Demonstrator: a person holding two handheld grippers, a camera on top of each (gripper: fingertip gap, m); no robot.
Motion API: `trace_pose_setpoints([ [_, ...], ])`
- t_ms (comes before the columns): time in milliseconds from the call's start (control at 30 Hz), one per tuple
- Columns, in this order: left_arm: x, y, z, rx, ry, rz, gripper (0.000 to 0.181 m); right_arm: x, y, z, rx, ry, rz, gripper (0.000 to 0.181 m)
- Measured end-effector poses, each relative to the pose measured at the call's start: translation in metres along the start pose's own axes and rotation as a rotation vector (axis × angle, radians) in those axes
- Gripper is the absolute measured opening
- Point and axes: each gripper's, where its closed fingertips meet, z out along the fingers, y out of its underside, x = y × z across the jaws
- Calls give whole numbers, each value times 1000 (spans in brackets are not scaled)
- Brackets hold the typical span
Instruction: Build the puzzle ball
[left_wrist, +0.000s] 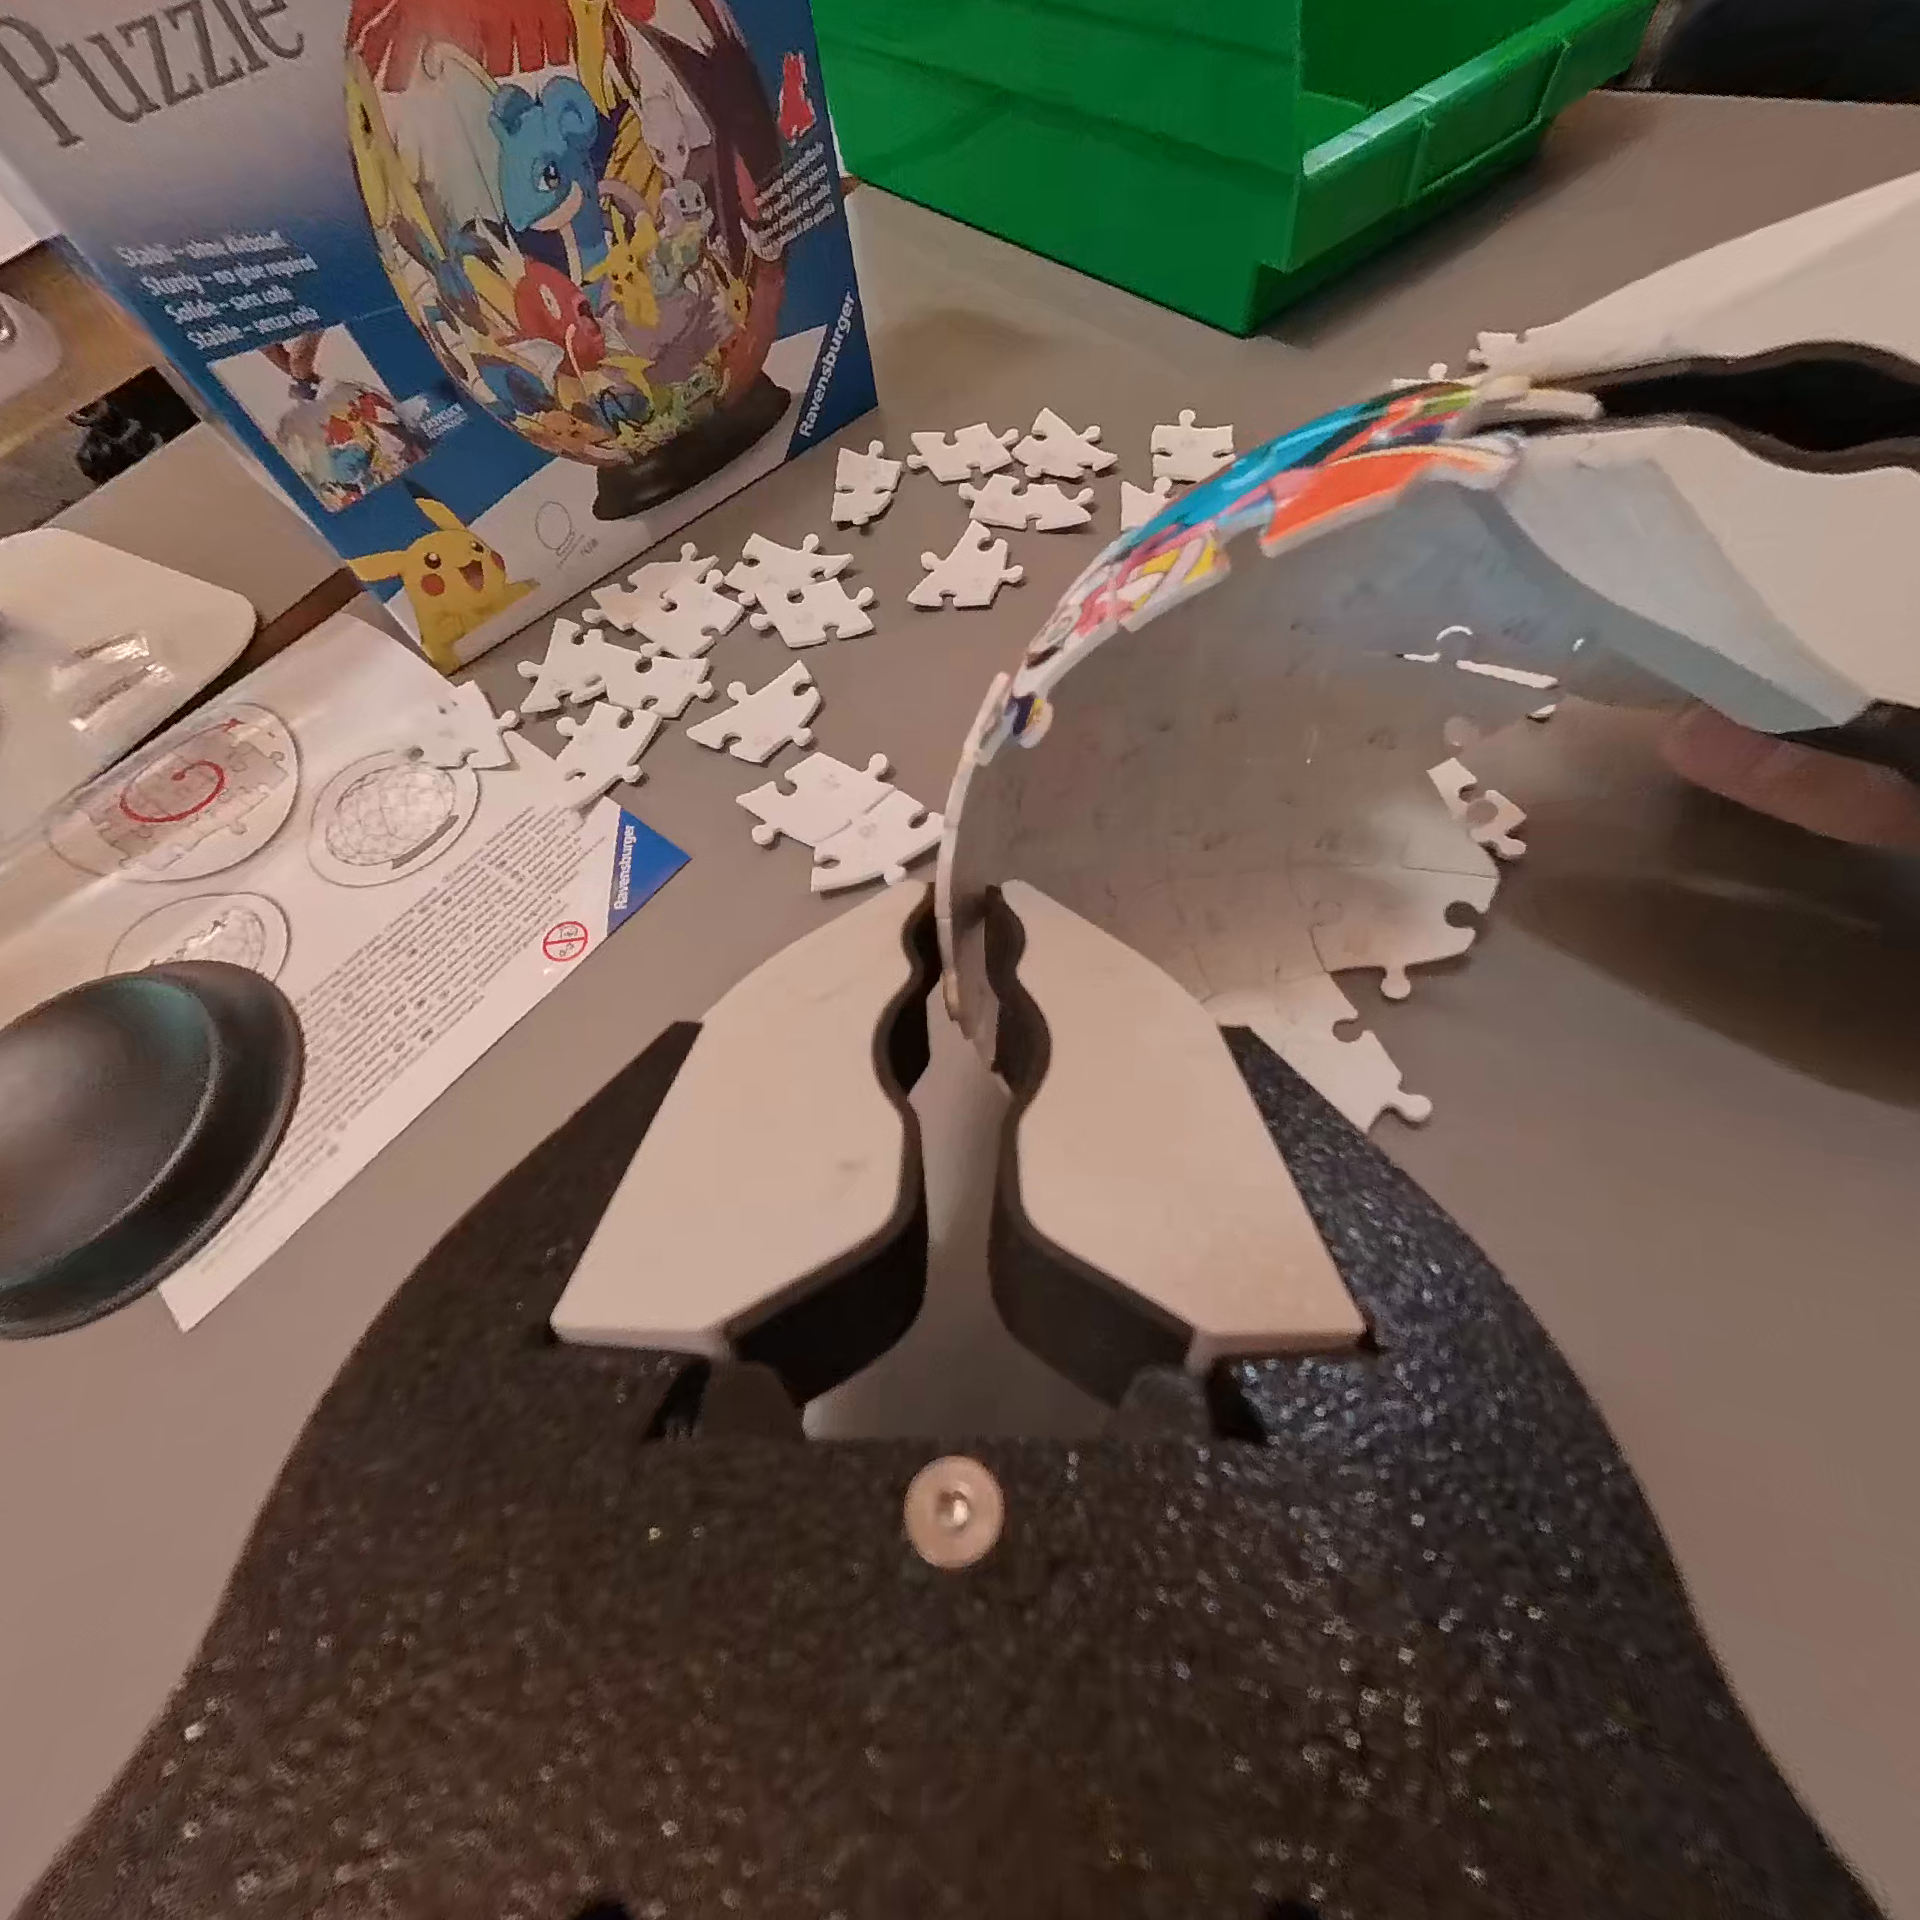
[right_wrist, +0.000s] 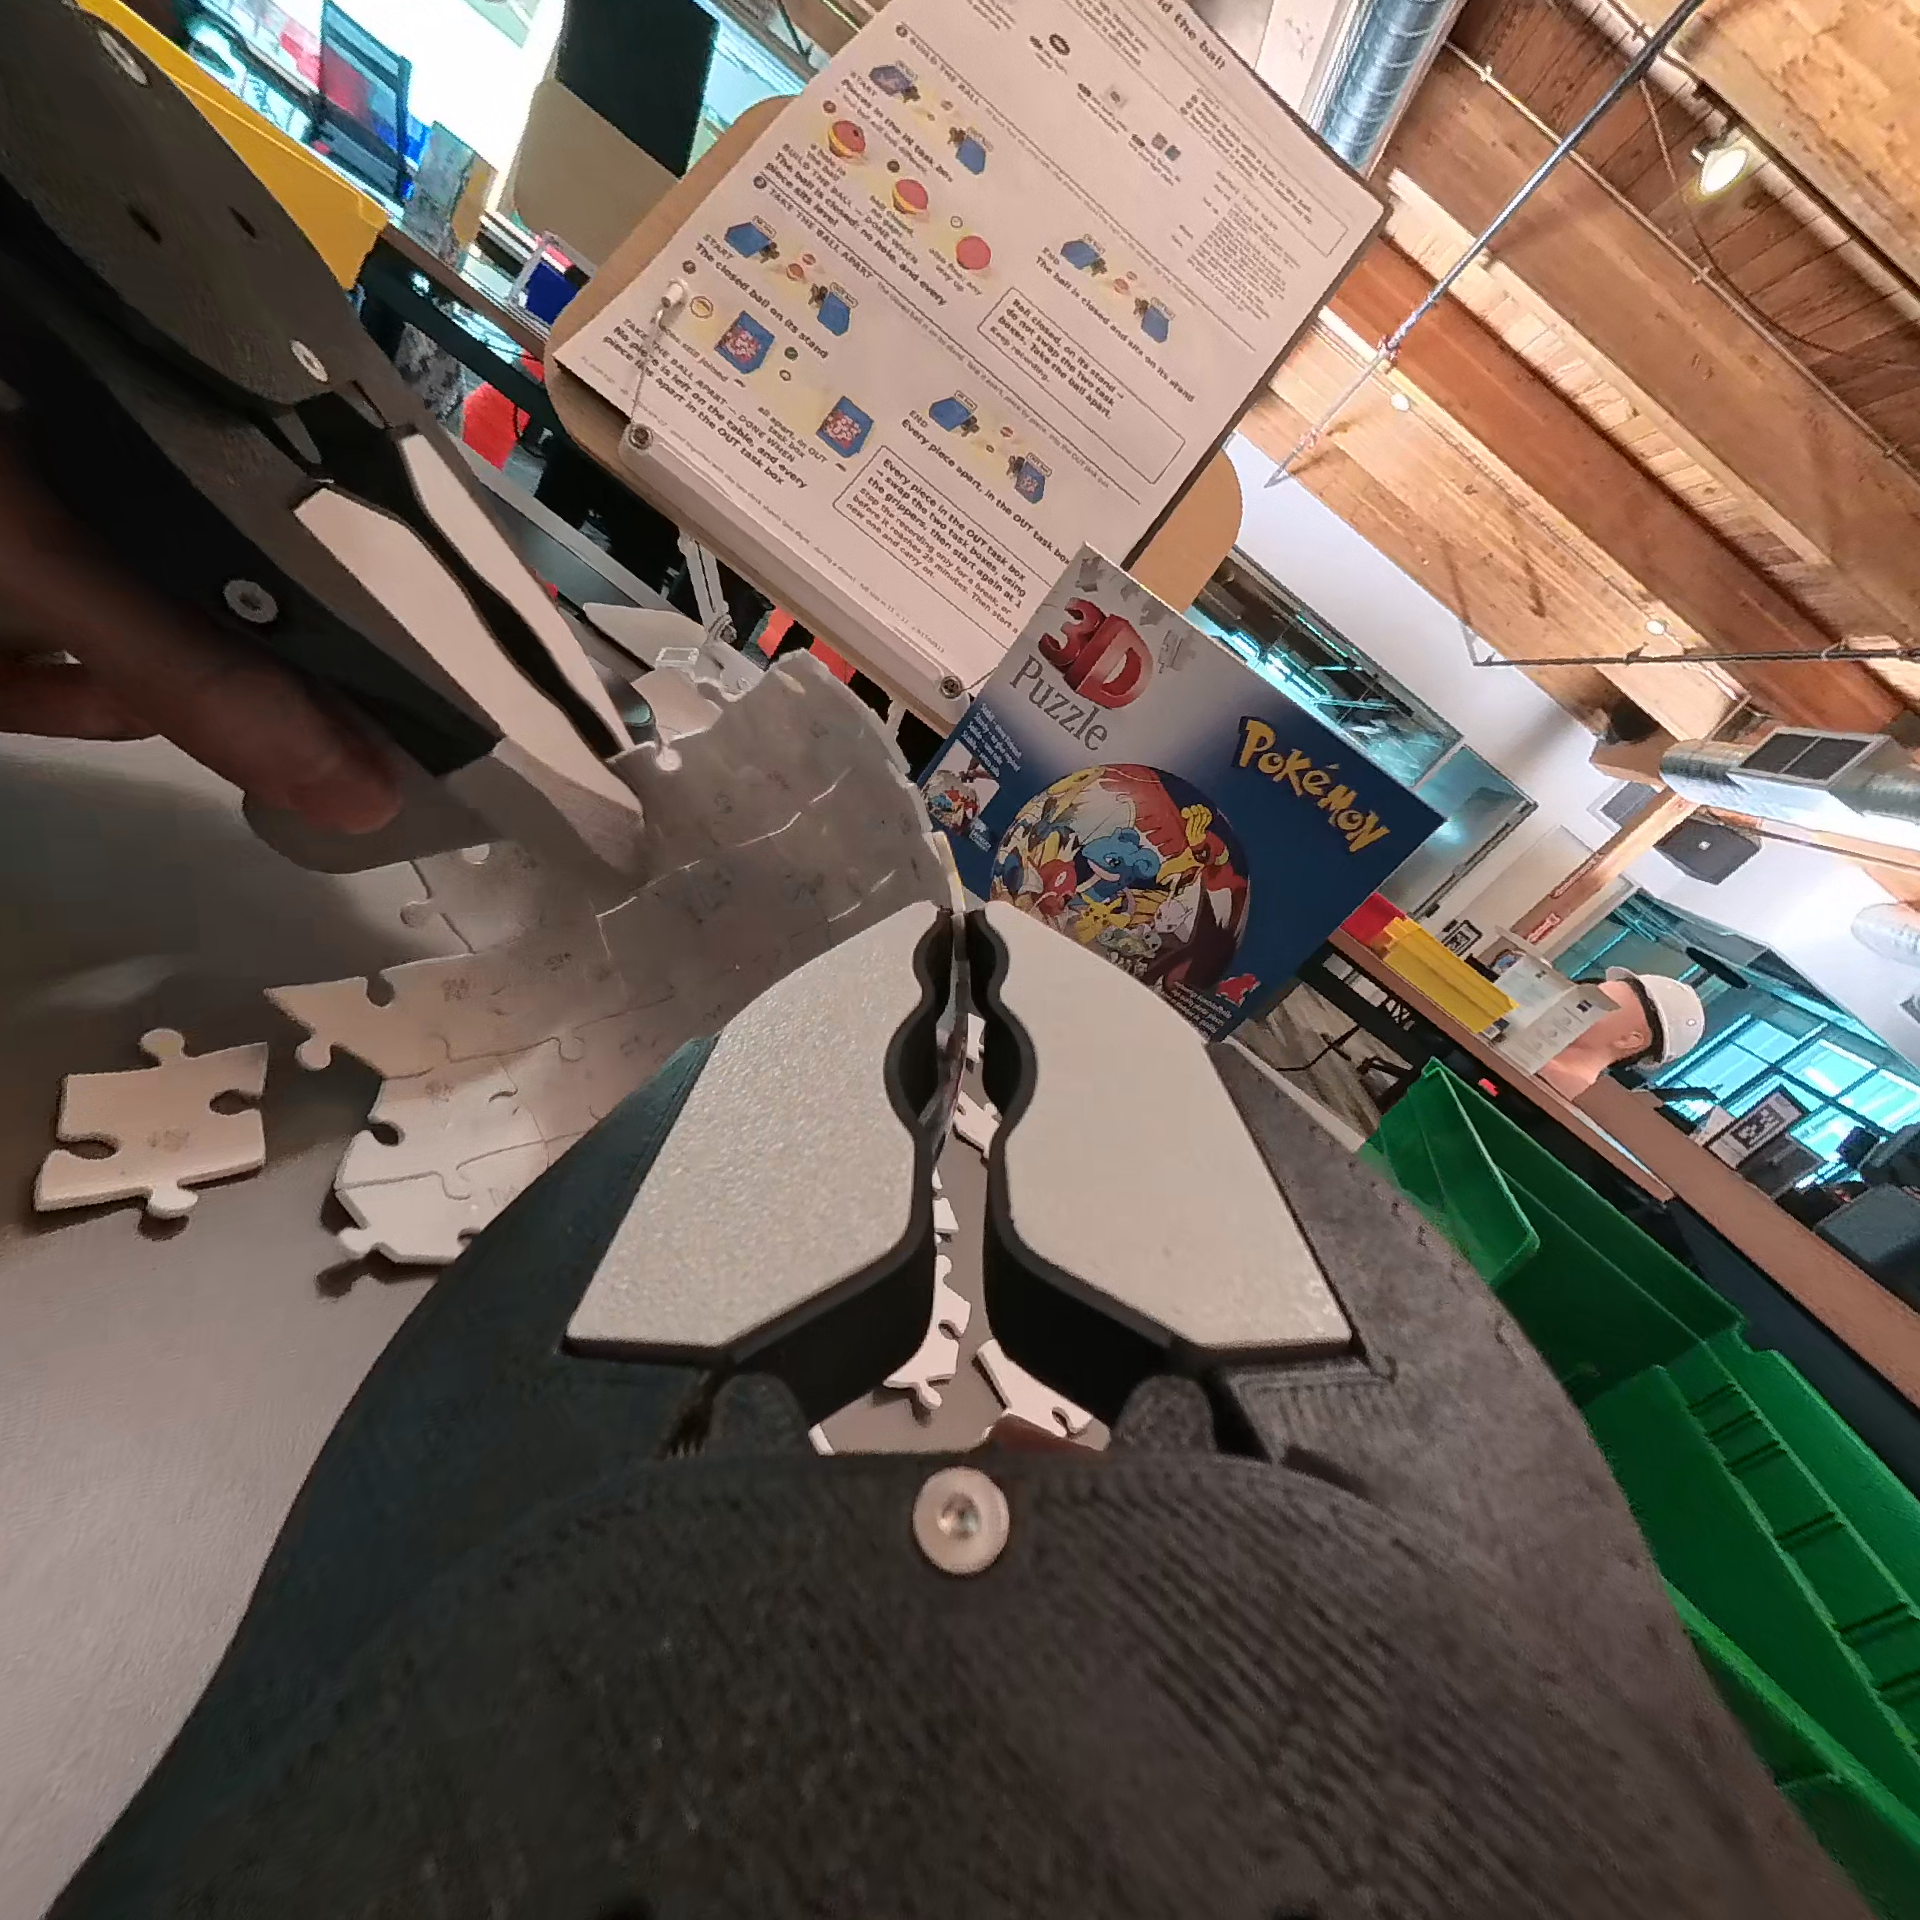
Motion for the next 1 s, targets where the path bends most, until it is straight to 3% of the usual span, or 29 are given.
trace_pose_setpoints([
  [67, -2, -2, 0, 6, -10, 19, 6, 0, 0, 0, -2, -4, 1, 6],
  [167, -3, -8, -2, 14, -35, 54, 5, 1, 0, 0, -1, -3, 16, 30],
  [300, -4, -13, -4, 0, -70, 138, 6, 4, -9, -1, 41, -18, 2, 38],
  [500, -4, -20, -6, -16, -87, 244, 6, 1, -6, 4, 39, -46, 15, 23],
  [700, -6, -18, -5, -24, -75, 232, 6, 1, -1, 7, 16, -33, 13, 4],
  [900, -7, -22, -6, 1, -99, 253, 8, 1, -2, 7, 15, -16, -8, 4],
  [1000, -10, -25, -9, 19, -119, 208, 17, 1, -2, 6, 12, -9, -8, 4],
])
